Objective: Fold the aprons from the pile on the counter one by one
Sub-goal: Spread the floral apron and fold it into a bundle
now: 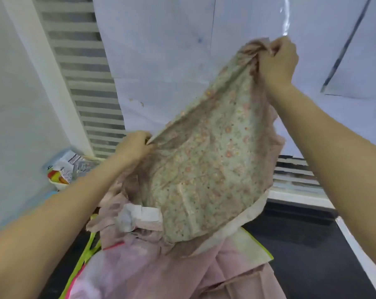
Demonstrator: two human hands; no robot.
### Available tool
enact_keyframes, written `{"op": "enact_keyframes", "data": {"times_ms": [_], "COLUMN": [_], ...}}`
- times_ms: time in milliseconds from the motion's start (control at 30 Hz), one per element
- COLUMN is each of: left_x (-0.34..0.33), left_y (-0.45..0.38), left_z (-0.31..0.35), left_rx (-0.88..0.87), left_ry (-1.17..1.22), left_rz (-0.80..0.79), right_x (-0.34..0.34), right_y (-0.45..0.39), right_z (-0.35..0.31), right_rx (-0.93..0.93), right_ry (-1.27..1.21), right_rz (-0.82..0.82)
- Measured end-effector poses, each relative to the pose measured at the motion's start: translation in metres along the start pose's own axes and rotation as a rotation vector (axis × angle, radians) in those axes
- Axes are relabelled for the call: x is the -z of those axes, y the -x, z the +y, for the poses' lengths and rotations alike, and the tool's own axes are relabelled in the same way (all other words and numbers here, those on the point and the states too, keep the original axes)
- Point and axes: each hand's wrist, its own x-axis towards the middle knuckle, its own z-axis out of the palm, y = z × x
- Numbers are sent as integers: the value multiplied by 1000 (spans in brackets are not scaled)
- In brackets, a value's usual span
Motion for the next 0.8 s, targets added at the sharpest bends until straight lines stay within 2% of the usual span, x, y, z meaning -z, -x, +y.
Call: {"op": "enact_keyframes", "data": {"times_ms": [100, 200, 300, 333, 367, 400, 467, 500, 533, 567, 633, 700, 800], "left_x": [22, 10, -30, -43, -57, -62, -68, -66, -64, -59, -50, -47, -51], "left_y": [-17, -25, -23, -21, -20, -18, -15, -14, -12, -10, -1, 8, 18], "left_z": [39, 69, 84, 88, 94, 100, 118, 126, 132, 135, 130, 113, 84], "left_rx": [20, 79, 195, 199, 189, 154, 69, 41, 25, 5, -53, -69, 59], "left_ry": [272, 572, 866, 846, 805, 754, 728, 756, 790, 794, 678, 529, 393], "left_rz": [-171, -206, -317, -338, -354, -357, -378, -392, -396, -379, -355, -424, -413], "right_x": [33, 52, 52, 46, 36, 23, -6, -17, -25, -29, -34, -34, -30], "right_y": [-13, -8, 21, 35, 49, 63, 91, 100, 107, 109, 102, 91, 67], "right_z": [-1, 28, 59, 61, 67, 68, 76, 83, 88, 91, 92, 91, 76], "right_rx": [44, 58, 273, 366, 463, 528, 530, 508, 465, 432, 384, 363, 317], "right_ry": [63, 230, 475, 511, 522, 535, 629, 679, 701, 685, 642, 582, 497], "right_rz": [65, 31, -6, -89, -240, -459, -945, -1068, -1082, -1006, -841, -723, -567]}}
